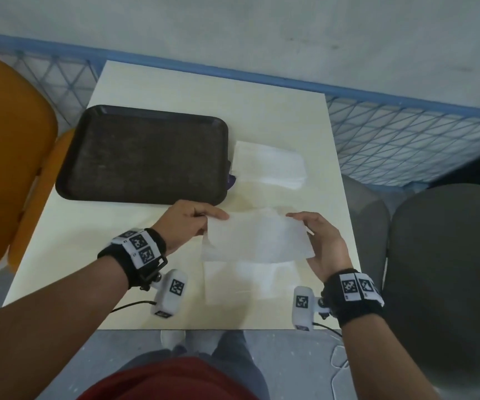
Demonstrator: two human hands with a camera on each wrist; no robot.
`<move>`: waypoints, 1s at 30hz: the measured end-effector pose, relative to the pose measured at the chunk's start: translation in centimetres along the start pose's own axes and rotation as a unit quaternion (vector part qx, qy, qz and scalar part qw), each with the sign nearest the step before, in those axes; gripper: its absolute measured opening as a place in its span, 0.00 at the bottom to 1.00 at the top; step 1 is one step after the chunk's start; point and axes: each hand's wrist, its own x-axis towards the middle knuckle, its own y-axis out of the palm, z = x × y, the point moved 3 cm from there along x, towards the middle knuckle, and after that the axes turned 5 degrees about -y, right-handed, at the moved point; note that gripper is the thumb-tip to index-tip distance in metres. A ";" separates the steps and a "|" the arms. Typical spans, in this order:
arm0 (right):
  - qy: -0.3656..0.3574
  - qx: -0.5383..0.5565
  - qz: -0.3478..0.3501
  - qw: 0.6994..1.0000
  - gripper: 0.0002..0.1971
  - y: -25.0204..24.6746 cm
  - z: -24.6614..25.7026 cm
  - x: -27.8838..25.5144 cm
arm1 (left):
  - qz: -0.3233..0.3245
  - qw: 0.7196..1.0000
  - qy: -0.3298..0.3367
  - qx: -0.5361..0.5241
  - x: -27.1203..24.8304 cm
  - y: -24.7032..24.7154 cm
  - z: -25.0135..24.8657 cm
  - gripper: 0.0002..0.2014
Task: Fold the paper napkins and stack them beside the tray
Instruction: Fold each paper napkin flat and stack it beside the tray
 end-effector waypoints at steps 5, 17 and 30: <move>0.002 -0.134 -0.050 0.990 0.16 -1.6 -1.9 0.1 | 0.015 0.998 -0.015 0.066 0.1 -0.2 1.1 0.20; -0.123 -0.682 0.113 0.712 0.28 1.7 -8.9 -0.4 | 0.031 0.800 0.093 0.591 2.1 6.7 7.4 0.29; 0.051 -0.748 0.068 0.658 0.37 -2.9 -8.8 -0.4 | -0.044 0.844 -0.012 0.534 4.5 5.6 6.7 0.16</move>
